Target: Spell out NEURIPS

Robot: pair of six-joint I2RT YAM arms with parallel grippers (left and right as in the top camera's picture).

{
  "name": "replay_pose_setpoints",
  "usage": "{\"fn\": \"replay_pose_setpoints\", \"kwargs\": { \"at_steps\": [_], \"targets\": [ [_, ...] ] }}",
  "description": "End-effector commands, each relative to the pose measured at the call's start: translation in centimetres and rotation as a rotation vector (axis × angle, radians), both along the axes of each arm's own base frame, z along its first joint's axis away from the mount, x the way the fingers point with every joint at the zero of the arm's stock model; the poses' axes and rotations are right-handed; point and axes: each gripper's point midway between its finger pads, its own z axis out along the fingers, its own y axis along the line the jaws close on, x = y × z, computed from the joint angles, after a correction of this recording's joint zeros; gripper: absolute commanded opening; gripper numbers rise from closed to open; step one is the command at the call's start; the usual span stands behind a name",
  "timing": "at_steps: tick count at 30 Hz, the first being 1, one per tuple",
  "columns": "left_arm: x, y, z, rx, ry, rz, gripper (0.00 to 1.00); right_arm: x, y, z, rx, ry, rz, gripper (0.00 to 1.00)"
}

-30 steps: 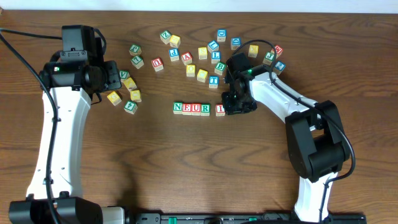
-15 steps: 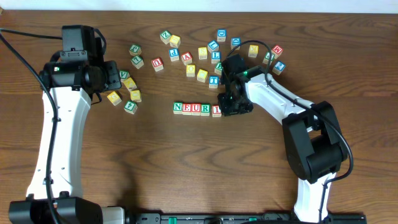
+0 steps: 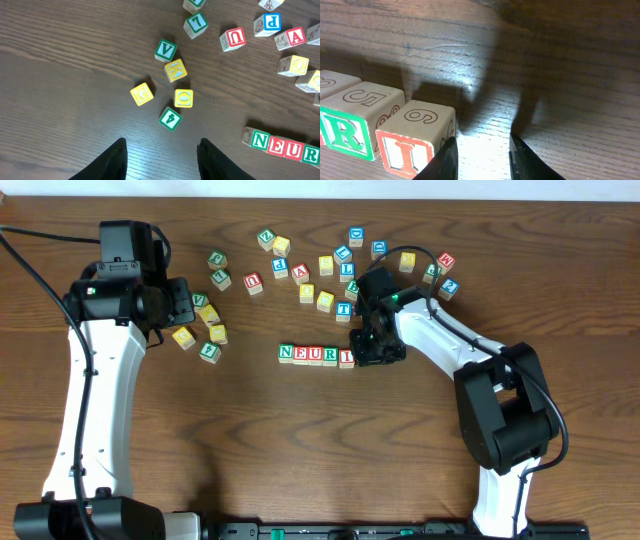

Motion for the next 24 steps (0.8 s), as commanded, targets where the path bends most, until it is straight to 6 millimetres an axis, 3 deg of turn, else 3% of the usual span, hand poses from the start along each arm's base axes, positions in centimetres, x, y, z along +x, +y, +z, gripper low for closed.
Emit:
{"fn": "replay_pose_setpoints", "kwargs": {
  "at_steps": [1, 14, 20, 24],
  "targets": [
    [0.0, 0.4, 0.5, 0.008, -0.012, 0.015, 0.45, -0.5, 0.4, 0.0, 0.017, 0.02, -0.017, 0.28],
    [0.0, 0.4, 0.5, 0.008, -0.011, 0.015, 0.45, -1.4, -0.1, -0.1, -0.005, 0.074, -0.088, 0.25],
    [0.0, 0.4, 0.5, 0.008, -0.011, 0.015, 0.45, -3.0, -0.6, -0.2, -0.029, 0.143, -0.098, 0.09],
    [0.0, 0.4, 0.5, 0.008, -0.012, 0.015, 0.45, -3.8, 0.3, -0.1, -0.023, 0.154, -0.072, 0.06]
  ]
}}
